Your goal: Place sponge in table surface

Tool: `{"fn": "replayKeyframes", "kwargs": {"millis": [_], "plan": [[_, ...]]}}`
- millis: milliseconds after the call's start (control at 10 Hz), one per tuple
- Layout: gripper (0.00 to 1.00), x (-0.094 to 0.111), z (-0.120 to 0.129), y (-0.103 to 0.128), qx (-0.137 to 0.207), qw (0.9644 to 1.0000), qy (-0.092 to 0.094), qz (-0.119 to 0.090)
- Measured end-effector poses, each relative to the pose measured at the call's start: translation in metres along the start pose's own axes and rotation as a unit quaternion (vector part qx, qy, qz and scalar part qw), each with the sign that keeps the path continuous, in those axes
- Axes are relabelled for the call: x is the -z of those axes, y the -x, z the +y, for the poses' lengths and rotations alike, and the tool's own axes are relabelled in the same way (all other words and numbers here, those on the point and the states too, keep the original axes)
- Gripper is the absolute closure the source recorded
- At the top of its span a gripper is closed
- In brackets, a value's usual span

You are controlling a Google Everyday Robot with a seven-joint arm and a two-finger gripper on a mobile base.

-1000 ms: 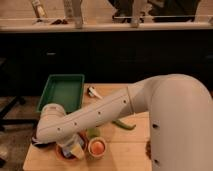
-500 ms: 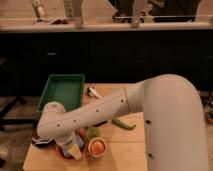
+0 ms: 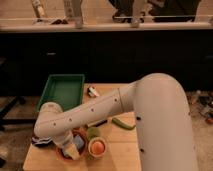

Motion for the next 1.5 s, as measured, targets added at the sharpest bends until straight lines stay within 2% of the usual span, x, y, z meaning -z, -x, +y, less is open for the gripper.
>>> {"fn": "replayKeyframes", "kwargs": {"millis": [1300,1400,1500], "plan": [[0.2,-0.024,-0.004,-0.01,-0.004,0.9997,0.024,-0.009],[0.22,-0.025,-0.003,-0.011,-0.005,0.9996,0.025,-0.009],[0.29,-0.026,-0.002,-0.012,-0.005,0.9996,0.026,-0.009]]}}
